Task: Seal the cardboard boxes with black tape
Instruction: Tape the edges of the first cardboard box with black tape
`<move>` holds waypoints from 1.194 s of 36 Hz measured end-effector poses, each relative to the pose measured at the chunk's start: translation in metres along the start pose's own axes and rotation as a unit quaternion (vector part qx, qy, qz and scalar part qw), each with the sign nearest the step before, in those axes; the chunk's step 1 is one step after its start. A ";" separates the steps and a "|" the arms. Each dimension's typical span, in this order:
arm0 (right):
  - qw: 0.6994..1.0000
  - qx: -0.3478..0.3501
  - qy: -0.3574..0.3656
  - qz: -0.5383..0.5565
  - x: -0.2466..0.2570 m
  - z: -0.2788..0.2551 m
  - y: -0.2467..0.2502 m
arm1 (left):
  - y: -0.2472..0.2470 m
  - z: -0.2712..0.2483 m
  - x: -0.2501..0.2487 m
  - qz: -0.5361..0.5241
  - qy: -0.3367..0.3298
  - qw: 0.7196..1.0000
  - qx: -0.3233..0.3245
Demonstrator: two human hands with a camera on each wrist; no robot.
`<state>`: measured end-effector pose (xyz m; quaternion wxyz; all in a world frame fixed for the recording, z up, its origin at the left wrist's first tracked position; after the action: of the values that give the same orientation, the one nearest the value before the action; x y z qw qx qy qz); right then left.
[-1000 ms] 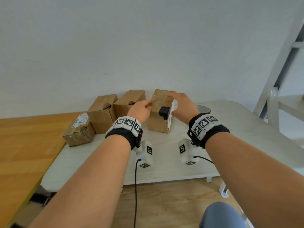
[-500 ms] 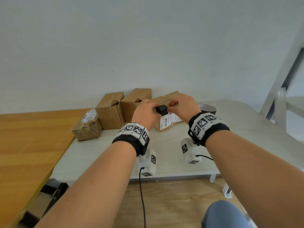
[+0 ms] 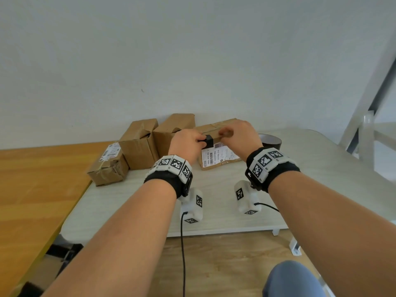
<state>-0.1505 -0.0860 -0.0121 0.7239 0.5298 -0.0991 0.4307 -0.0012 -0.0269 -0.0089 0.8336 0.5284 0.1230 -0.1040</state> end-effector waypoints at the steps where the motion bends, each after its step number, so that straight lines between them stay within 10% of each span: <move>1: 1.000 -0.001 0.001 0.002 0.000 -0.001 0.000 | 0.000 0.000 0.001 -0.004 0.002 1.000 0.000; 43: 0.994 -0.079 -0.068 0.040 -0.006 -0.011 0.006 | -0.011 0.010 0.007 -0.035 0.068 0.997 -0.014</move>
<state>-0.1623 -0.0793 -0.0165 0.7375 0.4945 -0.2032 0.4127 0.0031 -0.0406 -0.0168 0.8266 0.5175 0.1995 -0.0952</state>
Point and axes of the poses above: each hand's wrist, its own z-axis towards the middle knuckle, its own y-axis out of the back of the hand, x = y × z, the point moved 4 cm from there along z, towards the middle knuckle, and after that the axes turned 8 degrees about z, right-handed, at the moved point
